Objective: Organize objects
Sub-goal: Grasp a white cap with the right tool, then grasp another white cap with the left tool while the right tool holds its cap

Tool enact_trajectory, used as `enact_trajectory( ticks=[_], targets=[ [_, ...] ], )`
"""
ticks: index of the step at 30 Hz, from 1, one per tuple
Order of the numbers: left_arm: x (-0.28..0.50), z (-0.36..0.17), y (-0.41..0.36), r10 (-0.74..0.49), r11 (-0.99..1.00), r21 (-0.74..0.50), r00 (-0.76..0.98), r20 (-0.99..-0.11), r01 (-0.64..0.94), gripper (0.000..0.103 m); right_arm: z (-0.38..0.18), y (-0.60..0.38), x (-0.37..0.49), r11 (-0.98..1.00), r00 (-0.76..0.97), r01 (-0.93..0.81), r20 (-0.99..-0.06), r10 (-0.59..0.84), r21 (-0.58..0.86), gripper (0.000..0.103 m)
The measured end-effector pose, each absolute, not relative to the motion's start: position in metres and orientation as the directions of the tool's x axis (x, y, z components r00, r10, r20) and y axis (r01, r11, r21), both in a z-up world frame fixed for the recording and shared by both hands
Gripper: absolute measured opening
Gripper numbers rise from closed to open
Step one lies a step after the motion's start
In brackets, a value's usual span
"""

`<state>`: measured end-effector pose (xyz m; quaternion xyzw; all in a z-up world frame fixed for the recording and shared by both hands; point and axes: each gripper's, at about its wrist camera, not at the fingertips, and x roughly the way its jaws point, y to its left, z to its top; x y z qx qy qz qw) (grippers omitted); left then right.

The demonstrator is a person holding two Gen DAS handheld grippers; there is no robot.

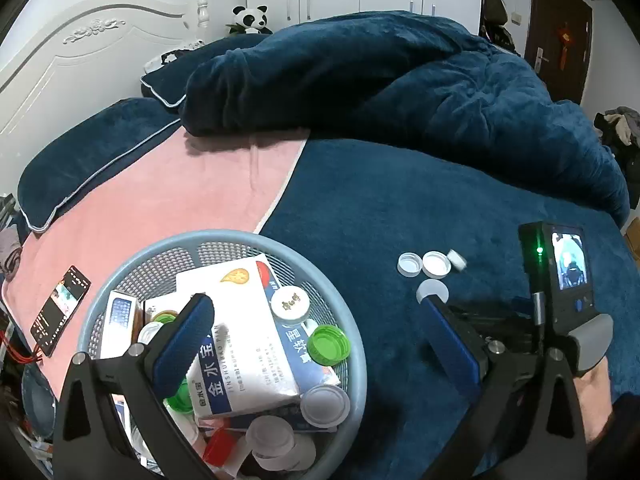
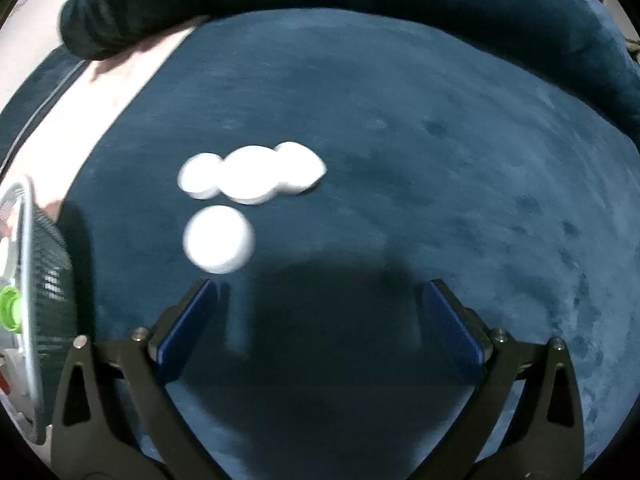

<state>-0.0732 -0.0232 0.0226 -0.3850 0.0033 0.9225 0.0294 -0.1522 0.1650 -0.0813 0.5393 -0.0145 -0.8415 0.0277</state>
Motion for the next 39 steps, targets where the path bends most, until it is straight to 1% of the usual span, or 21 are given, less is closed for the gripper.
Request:
enact_trajectory(
  ticks=[3, 6, 8, 9, 10, 11, 12, 13, 14, 16, 20, 26, 28, 30, 31, 34, 37, 39],
  targets=[
    [-0.072, 0.022, -0.022, 0.045, -0.998, -0.010, -0.704, -0.709, -0.054, 0.103, -0.080, 0.156, -0.152, -0.993, -0.441, 0.075, -0.890, -0.118, 0.095, 0.103],
    [-0.071, 0.022, -0.018, 0.046, -0.998, -0.002, -0.703, -0.710, -0.063, 0.103, -0.086, 0.148, -0.156, -0.990, -0.437, 0.087, -0.888, -0.142, 0.115, 0.103],
    [-0.072, 0.021, -0.015, 0.053, -0.997, -0.001, -0.701, -0.711, -0.074, 0.103, -0.091, 0.146, -0.164, -0.988, -0.438, 0.085, -0.885, -0.155, 0.131, 0.102],
    [-0.072, 0.021, -0.013, 0.055, -0.997, 0.001, -0.700, -0.712, -0.079, 0.103, -0.092, 0.145, -0.165, -0.986, -0.450, 0.086, -0.878, -0.165, 0.141, 0.099],
    [-0.072, 0.020, -0.010, 0.057, -0.996, 0.005, -0.699, -0.713, -0.087, 0.103, -0.093, 0.143, -0.166, -0.986, -0.465, 0.092, -0.869, -0.167, 0.140, 0.093],
    [-0.073, 0.020, -0.008, 0.059, -0.996, 0.008, -0.698, -0.713, -0.093, 0.103, -0.096, 0.141, -0.166, -0.986, -0.468, 0.101, -0.869, -0.162, 0.129, 0.074],
    [-0.073, 0.020, -0.005, 0.063, -0.995, 0.013, -0.698, -0.713, -0.103, 0.103, -0.099, 0.139, -0.166, -0.988, -0.458, 0.112, -0.877, -0.145, 0.105, 0.060],
    [-0.073, 0.020, -0.002, 0.065, -0.994, 0.016, -0.698, -0.713, -0.108, 0.103, -0.100, 0.137, -0.167, -0.990, -0.451, 0.122, -0.885, -0.115, 0.067, 0.053],
    [-0.072, 0.020, 0.000, 0.070, -0.993, 0.016, -0.697, -0.713, -0.116, 0.103, -0.098, 0.137, -0.167, -0.990, -0.458, 0.132, -0.882, -0.109, 0.054, 0.041],
    [-0.071, 0.021, 0.004, 0.091, -0.991, 0.006, -0.697, -0.712, -0.136, 0.103, -0.090, 0.151, -0.161, -0.988, -0.461, 0.132, -0.877, -0.135, 0.082, 0.041],
    [-0.072, 0.020, 0.025, 0.159, -0.980, -0.035, -0.673, -0.723, -0.194, 0.103, -0.067, 0.193, -0.148, -0.992, -0.440, 0.076, -0.890, -0.123, 0.099, 0.041],
    [-0.087, 0.004, 0.100, 0.292, -0.927, -0.064, -0.605, -0.741, -0.369, 0.102, -0.042, 0.265, -0.138, -0.989, -0.435, -0.053, -0.894, -0.104, 0.141, 0.041],
    [-0.101, -0.012, 0.115, 0.301, -0.923, -0.082, -0.570, -0.764, -0.377, 0.102, -0.042, 0.286, -0.132, -0.980, -0.442, -0.105, -0.891, -0.107, 0.170, 0.041],
    [-0.119, -0.033, 0.120, 0.289, -0.931, -0.102, -0.537, -0.792, -0.351, 0.102, -0.046, 0.299, -0.134, -0.964, -0.434, -0.156, -0.891, -0.130, 0.217, 0.041],
    [-0.126, -0.040, 0.119, 0.293, -0.934, -0.121, -0.530, -0.796, -0.336, 0.102, -0.048, 0.303, -0.135, -0.953, -0.435, -0.174, -0.888, -0.150, 0.246, 0.041],
    [-0.145, -0.050, 0.119, 0.304, -0.939, -0.149, -0.548, -0.779, -0.309, 0.101, -0.052, 0.303, -0.136, -0.950, -0.434, -0.171, -0.886, -0.165, 0.261, 0.041],
    [-0.165, -0.052, 0.134, 0.308, -0.926, -0.103, -0.570, -0.762, -0.363, 0.100, -0.056, 0.300, -0.141, -0.949, -0.430, -0.158, -0.884, -0.184, 0.274, 0.041],
    [-0.176, -0.060, 0.148, 0.276, -0.917, -0.034, -0.573, -0.772, -0.396, 0.095, -0.058, 0.301, -0.145, -0.947, -0.430, -0.157, -0.883, -0.190, 0.280, 0.041]
  ],
)
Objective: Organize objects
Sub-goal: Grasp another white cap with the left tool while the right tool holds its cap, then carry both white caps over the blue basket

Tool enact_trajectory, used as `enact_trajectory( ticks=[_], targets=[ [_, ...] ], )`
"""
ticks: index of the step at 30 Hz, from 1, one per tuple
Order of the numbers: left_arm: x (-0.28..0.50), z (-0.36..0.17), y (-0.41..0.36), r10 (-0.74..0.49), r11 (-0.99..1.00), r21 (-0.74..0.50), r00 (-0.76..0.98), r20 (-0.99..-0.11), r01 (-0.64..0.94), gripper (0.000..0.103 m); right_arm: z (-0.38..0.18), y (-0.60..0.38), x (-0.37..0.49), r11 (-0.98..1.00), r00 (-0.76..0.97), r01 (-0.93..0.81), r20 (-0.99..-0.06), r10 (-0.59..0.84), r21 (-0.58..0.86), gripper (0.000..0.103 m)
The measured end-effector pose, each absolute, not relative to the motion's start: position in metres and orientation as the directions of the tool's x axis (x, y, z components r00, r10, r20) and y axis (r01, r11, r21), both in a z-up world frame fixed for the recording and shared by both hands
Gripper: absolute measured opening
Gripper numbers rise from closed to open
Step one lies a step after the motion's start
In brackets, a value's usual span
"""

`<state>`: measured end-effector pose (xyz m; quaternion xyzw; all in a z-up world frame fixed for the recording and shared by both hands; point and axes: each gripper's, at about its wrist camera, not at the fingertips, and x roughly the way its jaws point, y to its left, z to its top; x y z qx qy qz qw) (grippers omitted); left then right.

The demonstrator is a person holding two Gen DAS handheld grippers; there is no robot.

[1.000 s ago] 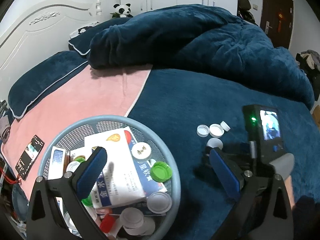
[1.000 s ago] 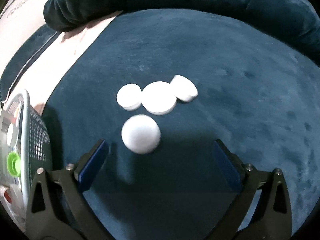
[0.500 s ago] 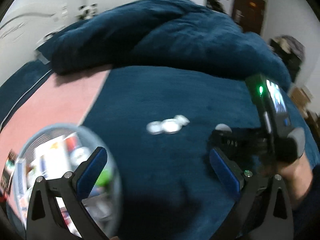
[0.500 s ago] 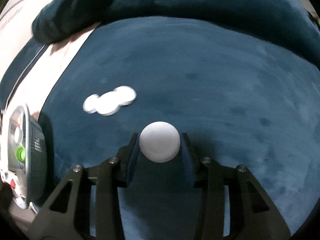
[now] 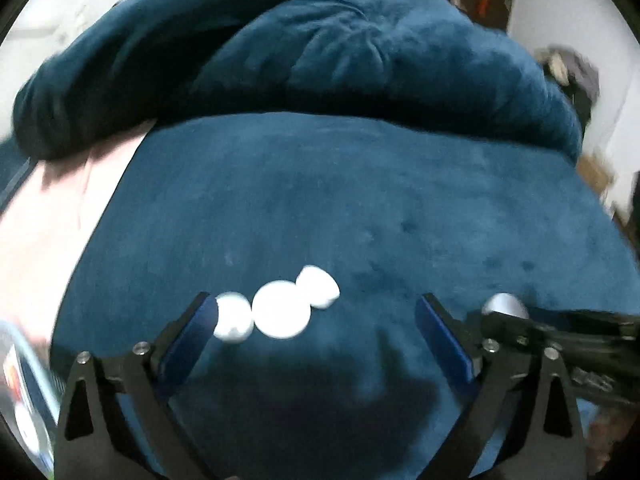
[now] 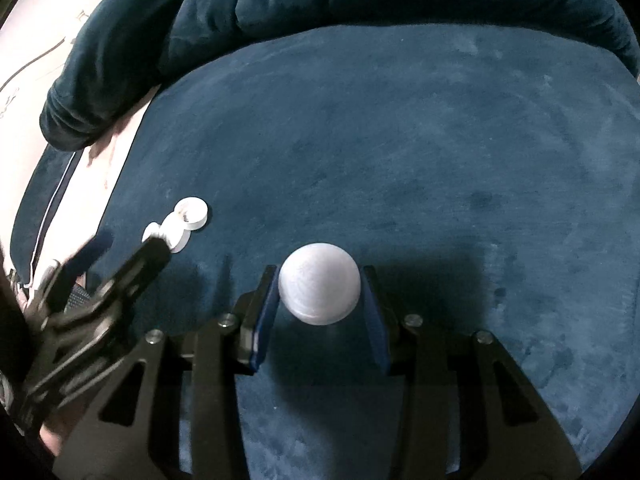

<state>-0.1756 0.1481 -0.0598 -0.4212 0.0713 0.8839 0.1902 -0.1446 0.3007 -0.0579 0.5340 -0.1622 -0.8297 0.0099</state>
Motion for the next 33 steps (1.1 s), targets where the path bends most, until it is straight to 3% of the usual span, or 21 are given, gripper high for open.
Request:
enact_trajectory(
  ticks=[5, 10, 12, 23, 33],
  targets=[
    [-0.192, -0.090, 0.174, 0.182, -0.875, 0.116, -0.541, -0.821, -0.471, 0.087, -0.064, 0.308, -0.142, -0.939, -0.420, -0.175, -0.885, -0.200, 0.295, 0.041],
    [-0.200, -0.102, 0.178, 0.159, -0.855, 0.164, -0.548, -0.821, -0.492, 0.075, -0.066, 0.306, -0.141, -0.939, -0.414, -0.171, -0.886, -0.208, 0.300, 0.042],
    [-0.200, -0.103, 0.180, 0.164, -0.837, 0.170, -0.534, -0.829, -0.520, 0.032, -0.068, 0.305, -0.140, -0.939, -0.408, -0.167, -0.888, -0.211, 0.300, 0.042],
    [-0.162, -0.045, 0.126, 0.333, -0.881, -0.054, -0.536, -0.776, -0.470, 0.031, -0.053, 0.287, -0.131, -0.932, -0.438, -0.135, -0.864, -0.248, 0.336, 0.042],
    [-0.106, 0.025, 0.028, 0.273, -0.945, -0.068, -0.658, -0.702, -0.319, 0.031, -0.003, 0.196, -0.122, -0.914, -0.477, 0.071, -0.791, -0.383, 0.400, 0.042]
  ],
)
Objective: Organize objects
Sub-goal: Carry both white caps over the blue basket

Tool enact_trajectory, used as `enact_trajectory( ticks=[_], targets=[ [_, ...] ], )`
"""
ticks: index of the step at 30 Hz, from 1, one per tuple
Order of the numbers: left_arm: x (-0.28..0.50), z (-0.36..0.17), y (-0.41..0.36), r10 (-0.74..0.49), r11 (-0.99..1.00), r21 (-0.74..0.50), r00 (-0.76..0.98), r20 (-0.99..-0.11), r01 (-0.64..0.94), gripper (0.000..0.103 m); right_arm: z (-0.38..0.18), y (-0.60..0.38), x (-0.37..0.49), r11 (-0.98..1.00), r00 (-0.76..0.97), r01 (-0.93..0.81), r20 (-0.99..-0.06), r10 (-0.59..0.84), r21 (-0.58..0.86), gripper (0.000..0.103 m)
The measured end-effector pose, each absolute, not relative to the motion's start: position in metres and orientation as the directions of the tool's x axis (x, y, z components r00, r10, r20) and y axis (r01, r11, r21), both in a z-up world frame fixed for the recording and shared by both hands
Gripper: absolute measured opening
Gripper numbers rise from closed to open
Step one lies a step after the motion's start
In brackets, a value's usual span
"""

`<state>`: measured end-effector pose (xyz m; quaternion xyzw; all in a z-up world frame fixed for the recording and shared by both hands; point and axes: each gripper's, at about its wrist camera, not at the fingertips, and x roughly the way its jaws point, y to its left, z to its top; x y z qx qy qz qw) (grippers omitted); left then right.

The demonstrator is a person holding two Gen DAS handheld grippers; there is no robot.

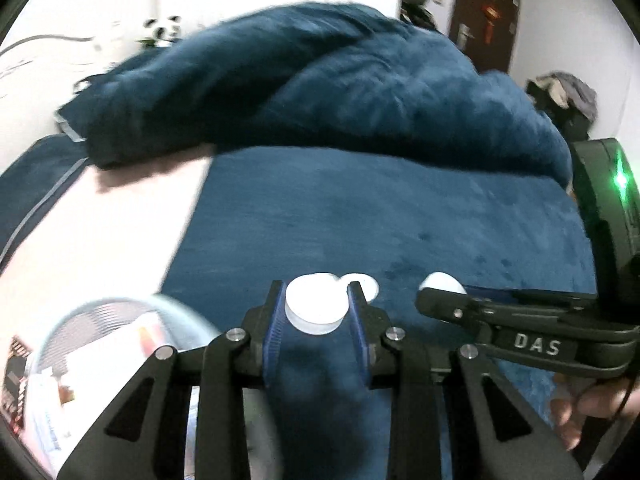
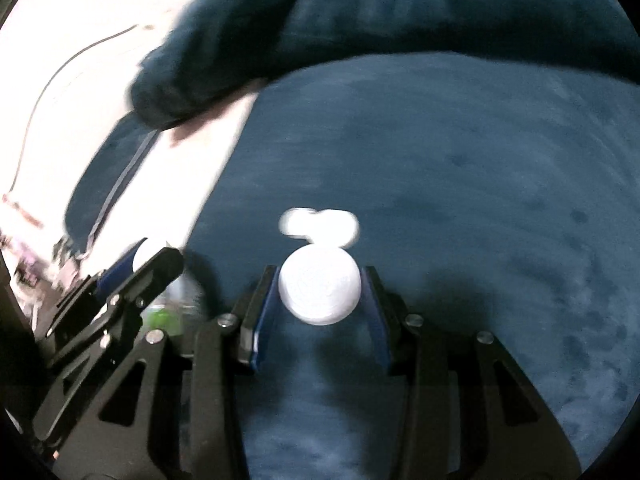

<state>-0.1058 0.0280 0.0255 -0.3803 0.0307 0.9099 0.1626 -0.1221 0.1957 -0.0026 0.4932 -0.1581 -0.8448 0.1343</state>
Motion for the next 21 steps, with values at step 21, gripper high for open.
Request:
enact_trajectory(
  ticks=[21],
  targets=[
    [-0.072, 0.021, -0.143, 0.067, -0.985, -0.156, -0.684, -0.727, 0.070, 0.031, 0.011, 0.041, -0.132, -0.823, -0.364, 0.341, -0.743, -0.561, 0.455, 0.042]
  ],
)
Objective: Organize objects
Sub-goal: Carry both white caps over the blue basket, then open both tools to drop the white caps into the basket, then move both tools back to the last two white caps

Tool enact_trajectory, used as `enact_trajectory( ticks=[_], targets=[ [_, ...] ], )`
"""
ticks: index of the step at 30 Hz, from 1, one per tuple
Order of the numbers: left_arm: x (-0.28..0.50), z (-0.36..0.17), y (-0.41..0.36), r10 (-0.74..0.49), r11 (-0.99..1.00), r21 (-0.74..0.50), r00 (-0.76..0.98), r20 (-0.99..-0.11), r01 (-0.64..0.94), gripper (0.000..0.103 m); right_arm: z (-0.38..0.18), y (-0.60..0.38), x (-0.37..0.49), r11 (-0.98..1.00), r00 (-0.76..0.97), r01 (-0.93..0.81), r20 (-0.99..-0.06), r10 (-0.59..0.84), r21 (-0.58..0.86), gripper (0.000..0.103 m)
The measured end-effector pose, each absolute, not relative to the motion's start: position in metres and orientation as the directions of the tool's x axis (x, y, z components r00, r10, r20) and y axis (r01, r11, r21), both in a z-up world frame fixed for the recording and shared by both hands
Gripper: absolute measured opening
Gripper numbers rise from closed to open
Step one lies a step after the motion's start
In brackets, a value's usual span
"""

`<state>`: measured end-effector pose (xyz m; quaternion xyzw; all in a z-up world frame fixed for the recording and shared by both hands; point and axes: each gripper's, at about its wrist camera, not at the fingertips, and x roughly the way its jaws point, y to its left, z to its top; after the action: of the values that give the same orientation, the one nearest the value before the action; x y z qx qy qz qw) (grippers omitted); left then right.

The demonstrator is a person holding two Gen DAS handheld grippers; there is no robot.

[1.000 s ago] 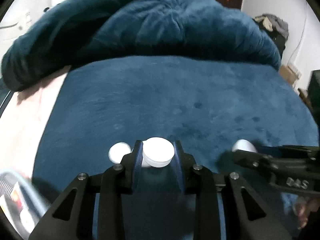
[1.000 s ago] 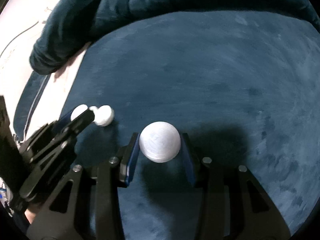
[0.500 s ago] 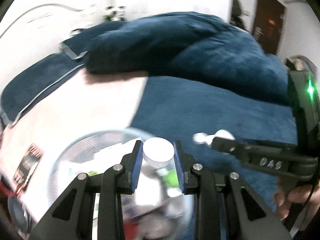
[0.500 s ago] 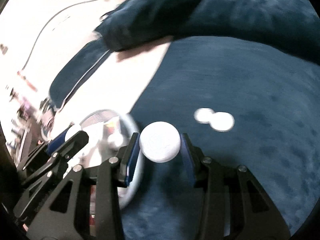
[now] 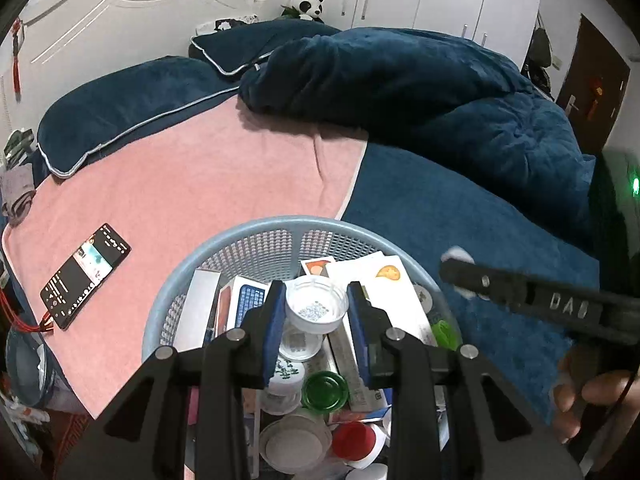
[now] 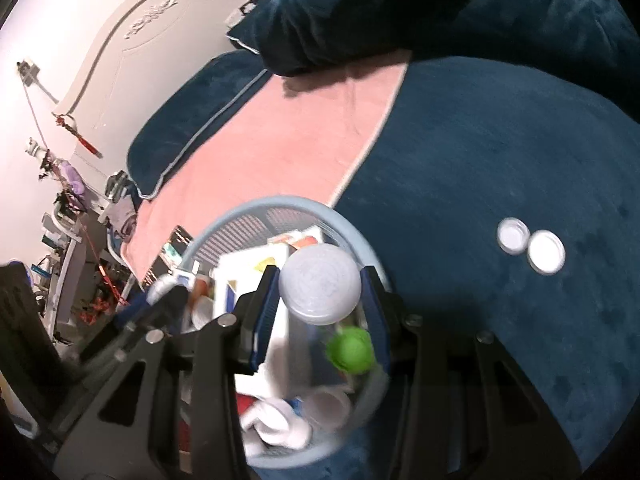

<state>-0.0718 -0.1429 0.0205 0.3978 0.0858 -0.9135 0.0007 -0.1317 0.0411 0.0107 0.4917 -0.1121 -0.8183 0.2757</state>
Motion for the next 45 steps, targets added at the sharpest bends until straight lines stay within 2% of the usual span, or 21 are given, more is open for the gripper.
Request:
enact_trajectory(
  ticks=[8, 10, 12, 13, 14, 15, 16, 17, 18, 19, 22, 24, 30, 45],
  targets=[
    [-0.080, 0.018, -0.155, 0.044, -0.977, -0.177, -0.698, -0.714, 0.120, 0.031, 0.028, -0.003, -0.145, -0.761, -0.349, 0.430, -0.687, -0.637, 0.487, 0.042],
    [-0.082, 0.017, -0.156, 0.045, -0.975, -0.183, -0.699, -0.714, 0.125, 0.031, 0.025, -0.015, -0.152, -0.713, -0.281, 0.463, -0.676, -0.681, 0.527, 0.045],
    [-0.082, 0.015, -0.157, 0.049, -0.975, -0.186, -0.699, -0.713, 0.121, 0.031, 0.022, -0.019, -0.152, -0.725, -0.279, 0.461, -0.693, -0.665, 0.511, 0.070],
    [-0.082, 0.015, -0.158, 0.048, -0.976, -0.184, -0.701, -0.712, 0.120, 0.032, 0.024, -0.017, -0.148, -0.726, -0.302, 0.471, -0.682, -0.666, 0.501, 0.075],
    [-0.082, 0.016, -0.158, 0.044, -0.976, -0.182, -0.702, -0.711, 0.123, 0.041, 0.025, -0.016, -0.145, -0.728, -0.313, 0.475, -0.678, -0.665, 0.495, 0.081],
    [-0.081, 0.017, -0.159, 0.043, -0.974, -0.185, -0.702, -0.710, 0.127, 0.059, 0.026, -0.014, -0.143, -0.735, -0.324, 0.475, -0.680, -0.658, 0.484, 0.084],
    [-0.081, 0.017, -0.161, 0.048, -0.971, -0.198, -0.705, -0.708, 0.134, 0.071, 0.027, -0.012, -0.141, -0.744, -0.336, 0.470, -0.683, -0.649, 0.475, 0.086],
    [-0.080, 0.018, -0.162, 0.049, -0.968, -0.207, -0.706, -0.707, 0.140, 0.086, 0.028, -0.009, -0.140, -0.750, -0.345, 0.464, -0.684, -0.643, 0.471, 0.092],
    [-0.079, 0.020, -0.162, 0.047, -0.966, -0.212, -0.709, -0.703, 0.146, 0.090, 0.028, -0.007, -0.139, -0.758, -0.358, 0.456, -0.683, -0.637, 0.467, 0.100],
    [-0.078, 0.023, -0.162, 0.040, -0.967, -0.208, -0.715, -0.698, 0.148, 0.090, 0.029, -0.004, -0.138, -0.765, -0.374, 0.448, -0.681, -0.630, 0.462, 0.102],
    [-0.077, 0.027, -0.158, -0.003, -0.975, -0.156, -0.718, -0.696, 0.156, 0.093, 0.032, 0.003, -0.136, -0.778, -0.402, 0.437, -0.676, -0.618, 0.452, 0.103],
    [-0.075, 0.028, -0.154, -0.037, -0.980, -0.117, -0.721, -0.692, 0.163, 0.100, 0.035, 0.008, -0.133, -0.787, -0.429, 0.430, -0.667, -0.609, 0.442, 0.103],
    [-0.075, 0.032, -0.147, -0.082, -0.984, -0.061, -0.725, -0.684, 0.169, 0.102, 0.043, 0.021, -0.125, -0.814, -0.489, 0.421, -0.655, -0.576, 0.400, 0.103],
    [-0.077, 0.040, -0.132, -0.073, -0.986, -0.062, -0.734, -0.675, 0.154, 0.102, 0.029, 0.079, -0.128, -0.872, -0.521, 0.316, -0.700, -0.488, 0.373, 0.103]
  ],
)
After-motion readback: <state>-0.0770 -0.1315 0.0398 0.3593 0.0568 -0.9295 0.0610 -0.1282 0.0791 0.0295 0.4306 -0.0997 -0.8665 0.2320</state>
